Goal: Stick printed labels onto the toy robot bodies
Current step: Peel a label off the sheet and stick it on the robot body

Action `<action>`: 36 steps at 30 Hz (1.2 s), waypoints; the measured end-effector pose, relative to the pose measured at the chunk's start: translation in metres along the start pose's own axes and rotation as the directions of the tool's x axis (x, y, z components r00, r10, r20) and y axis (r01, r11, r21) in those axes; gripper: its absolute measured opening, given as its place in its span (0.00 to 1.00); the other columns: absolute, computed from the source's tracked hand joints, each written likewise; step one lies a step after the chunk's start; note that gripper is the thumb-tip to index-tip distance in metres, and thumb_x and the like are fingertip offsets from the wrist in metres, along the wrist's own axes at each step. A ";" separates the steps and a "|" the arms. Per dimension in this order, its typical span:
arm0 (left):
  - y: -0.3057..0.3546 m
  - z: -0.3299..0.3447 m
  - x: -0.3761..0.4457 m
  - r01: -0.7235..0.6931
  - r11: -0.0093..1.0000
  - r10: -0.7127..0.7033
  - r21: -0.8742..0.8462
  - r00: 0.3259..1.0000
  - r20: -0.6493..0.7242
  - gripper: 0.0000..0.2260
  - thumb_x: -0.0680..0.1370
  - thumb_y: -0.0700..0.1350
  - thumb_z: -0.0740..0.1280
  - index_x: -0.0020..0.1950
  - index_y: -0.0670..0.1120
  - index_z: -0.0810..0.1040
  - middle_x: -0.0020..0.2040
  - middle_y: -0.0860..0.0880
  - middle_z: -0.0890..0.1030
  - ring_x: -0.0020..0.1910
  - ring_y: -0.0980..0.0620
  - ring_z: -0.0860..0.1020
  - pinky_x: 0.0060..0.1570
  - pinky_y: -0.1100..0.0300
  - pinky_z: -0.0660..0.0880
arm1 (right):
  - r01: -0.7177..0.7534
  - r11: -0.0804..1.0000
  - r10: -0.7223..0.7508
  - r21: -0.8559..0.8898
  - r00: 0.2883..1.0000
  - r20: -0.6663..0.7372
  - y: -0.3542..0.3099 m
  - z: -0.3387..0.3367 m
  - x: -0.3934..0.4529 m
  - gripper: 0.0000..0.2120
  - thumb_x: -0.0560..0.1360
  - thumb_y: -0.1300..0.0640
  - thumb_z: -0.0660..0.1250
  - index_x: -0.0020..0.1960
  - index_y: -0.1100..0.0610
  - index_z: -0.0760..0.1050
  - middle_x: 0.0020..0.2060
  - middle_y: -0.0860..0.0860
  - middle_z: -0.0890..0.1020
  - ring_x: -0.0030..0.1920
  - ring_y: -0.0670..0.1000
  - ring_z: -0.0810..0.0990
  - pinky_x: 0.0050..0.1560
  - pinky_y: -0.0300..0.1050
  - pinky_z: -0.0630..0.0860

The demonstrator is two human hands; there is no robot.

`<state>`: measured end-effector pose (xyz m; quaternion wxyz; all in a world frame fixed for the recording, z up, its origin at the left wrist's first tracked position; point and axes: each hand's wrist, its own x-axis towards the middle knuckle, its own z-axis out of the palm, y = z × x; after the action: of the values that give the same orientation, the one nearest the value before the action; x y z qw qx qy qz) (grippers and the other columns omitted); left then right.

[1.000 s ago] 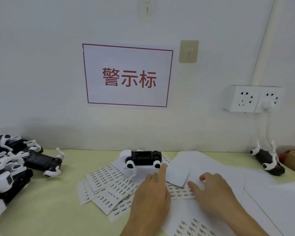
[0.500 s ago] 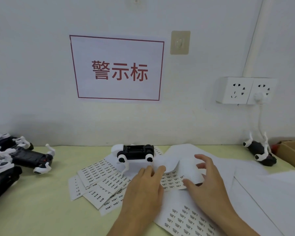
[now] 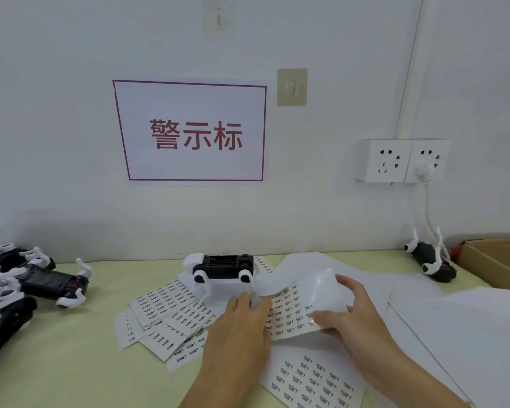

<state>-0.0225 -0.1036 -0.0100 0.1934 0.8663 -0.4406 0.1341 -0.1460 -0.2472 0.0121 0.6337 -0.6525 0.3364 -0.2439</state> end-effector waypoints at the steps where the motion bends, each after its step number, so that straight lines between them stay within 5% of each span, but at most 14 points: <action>1: 0.004 -0.002 -0.001 0.005 1.000 -0.005 -0.012 1.000 -0.006 0.14 0.83 0.48 0.55 0.69 0.55 0.65 0.64 0.53 0.65 0.63 0.54 0.66 0.45 0.64 0.70 | -0.008 1.000 0.008 0.001 1.000 0.006 0.001 -0.003 -0.005 0.32 0.69 0.64 0.76 0.61 0.37 0.68 0.50 0.56 0.85 0.42 0.54 0.87 0.58 0.59 0.80; 5: 0.027 -0.012 -0.016 -0.062 0.963 0.033 -0.262 0.993 -0.114 0.10 0.82 0.50 0.60 0.63 0.56 0.69 0.62 0.61 0.63 0.63 0.61 0.64 0.57 0.67 0.69 | -0.017 1.000 0.016 0.024 1.000 0.022 0.011 -0.019 -0.023 0.30 0.69 0.68 0.75 0.59 0.41 0.71 0.47 0.57 0.87 0.44 0.60 0.87 0.56 0.63 0.80; 9: 0.055 -0.013 -0.038 -0.160 0.845 0.117 -0.511 0.986 -0.116 0.06 0.80 0.51 0.63 0.56 0.59 0.72 0.55 0.65 0.70 0.58 0.65 0.70 0.53 0.71 0.69 | -0.005 0.999 0.000 0.044 0.994 0.112 0.017 -0.031 -0.043 0.24 0.70 0.66 0.77 0.62 0.52 0.75 0.46 0.59 0.87 0.47 0.62 0.86 0.56 0.62 0.80; 13: 0.070 -0.005 -0.043 -0.108 0.803 0.063 -0.585 0.993 -0.097 0.04 0.80 0.51 0.65 0.54 0.58 0.73 0.52 0.62 0.74 0.54 0.63 0.72 0.51 0.69 0.70 | 0.081 0.997 -0.082 0.015 0.989 0.127 0.015 -0.037 -0.055 0.09 0.72 0.62 0.75 0.51 0.53 0.85 0.45 0.56 0.87 0.46 0.58 0.87 0.55 0.59 0.81; 18: 0.075 0.002 -0.034 -0.099 0.787 0.042 -0.609 0.993 -0.107 0.03 0.78 0.51 0.67 0.49 0.57 0.73 0.48 0.60 0.76 0.51 0.59 0.75 0.49 0.62 0.74 | 0.121 0.992 -0.113 -0.044 0.982 0.152 0.012 -0.039 -0.055 0.06 0.75 0.58 0.72 0.45 0.48 0.86 0.43 0.51 0.88 0.44 0.52 0.87 0.45 0.44 0.83; 24: 0.073 0.006 -0.036 -0.108 0.802 0.052 -0.587 0.992 -0.112 0.03 0.77 0.53 0.67 0.48 0.57 0.74 0.46 0.61 0.75 0.49 0.59 0.75 0.45 0.62 0.74 | 0.087 0.996 -0.080 -0.035 0.981 0.175 0.023 -0.042 -0.050 0.04 0.75 0.57 0.72 0.48 0.53 0.85 0.45 0.55 0.87 0.47 0.58 0.87 0.54 0.62 0.81; 28: 0.076 0.003 -0.037 -0.135 0.815 0.063 -0.563 0.987 -0.144 0.04 0.77 0.51 0.69 0.47 0.54 0.75 0.44 0.59 0.75 0.47 0.58 0.74 0.45 0.63 0.72 | 0.141 0.990 -0.136 -0.024 0.982 0.133 0.028 -0.041 -0.049 0.12 0.66 0.55 0.69 0.49 0.53 0.83 0.45 0.56 0.87 0.47 0.60 0.86 0.54 0.66 0.80; 36: 0.076 0.003 -0.039 -0.142 0.805 0.039 -0.576 0.981 -0.188 0.05 0.74 0.47 0.73 0.45 0.51 0.79 0.41 0.58 0.78 0.43 0.57 0.76 0.43 0.63 0.72 | 0.194 0.979 -0.201 0.063 0.969 0.144 0.034 -0.043 -0.044 0.17 0.64 0.54 0.72 0.53 0.51 0.82 0.46 0.58 0.87 0.47 0.63 0.86 0.54 0.68 0.79</action>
<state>-0.1065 -0.1183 -0.0118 0.4806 0.7279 -0.4836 0.0729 -0.2111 -0.2413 -0.0132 0.6452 -0.6838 0.2152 -0.2643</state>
